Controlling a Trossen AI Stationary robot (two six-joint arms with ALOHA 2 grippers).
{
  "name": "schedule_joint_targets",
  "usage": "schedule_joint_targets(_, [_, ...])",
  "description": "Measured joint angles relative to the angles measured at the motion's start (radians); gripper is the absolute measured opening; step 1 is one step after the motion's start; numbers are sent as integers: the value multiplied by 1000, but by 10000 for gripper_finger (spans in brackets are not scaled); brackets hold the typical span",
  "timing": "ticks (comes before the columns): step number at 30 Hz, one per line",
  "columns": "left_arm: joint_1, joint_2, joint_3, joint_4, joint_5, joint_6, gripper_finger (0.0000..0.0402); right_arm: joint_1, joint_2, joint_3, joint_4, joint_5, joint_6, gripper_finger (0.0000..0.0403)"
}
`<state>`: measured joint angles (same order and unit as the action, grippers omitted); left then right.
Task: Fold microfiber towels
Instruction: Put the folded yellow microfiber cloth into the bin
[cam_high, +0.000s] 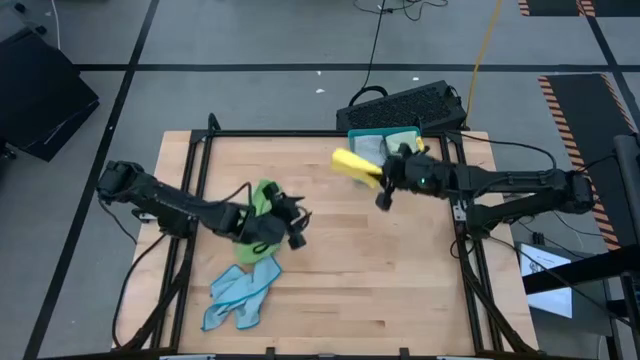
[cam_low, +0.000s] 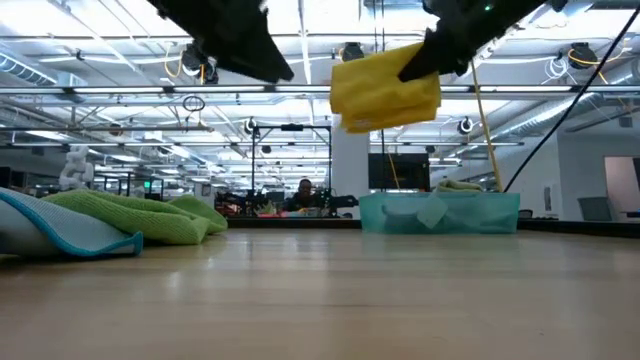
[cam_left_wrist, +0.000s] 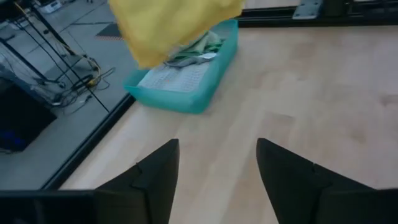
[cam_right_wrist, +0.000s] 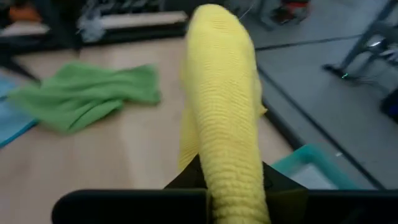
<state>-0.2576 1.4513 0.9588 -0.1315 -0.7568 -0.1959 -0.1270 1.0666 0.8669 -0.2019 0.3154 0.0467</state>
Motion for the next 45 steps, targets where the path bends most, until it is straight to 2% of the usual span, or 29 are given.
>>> schedule_joint_targets(4, [91,0,0,22,104,38,200,-102,6,-65,170,-4,-5,9])
schedule_joint_targets(7, [144,0,0,23,134,68,191,-152,12,-155,358,-3,29,9])
schedule_joint_targets(10, [197,0,0,32,151,129,186,-176,22,-251,614,-4,68,9])
schedule_joint_targets(14, [272,0,0,32,280,192,179,-196,61,-367,922,42,126,9])
schedule_joint_targets(18, [327,0,0,35,354,210,163,-196,130,-402,974,198,183,9])
schedule_joint_targets(26, [381,0,0,55,472,292,131,-203,398,-402,1170,316,346,9])
schedule_joint_targets(30, [388,0,-1,55,503,307,123,-204,538,-390,1291,440,472,9])
schedule_joint_targets(35, [388,0,-1,54,510,340,122,-196,648,-333,1327,475,640,9])
schedule_joint_targets(38, [388,0,-1,55,552,369,122,-181,700,-294,1315,501,687,9])
schedule_joint_targets(45, [388,0,-1,73,616,411,122,-172,750,-250,1239,523,801,9])
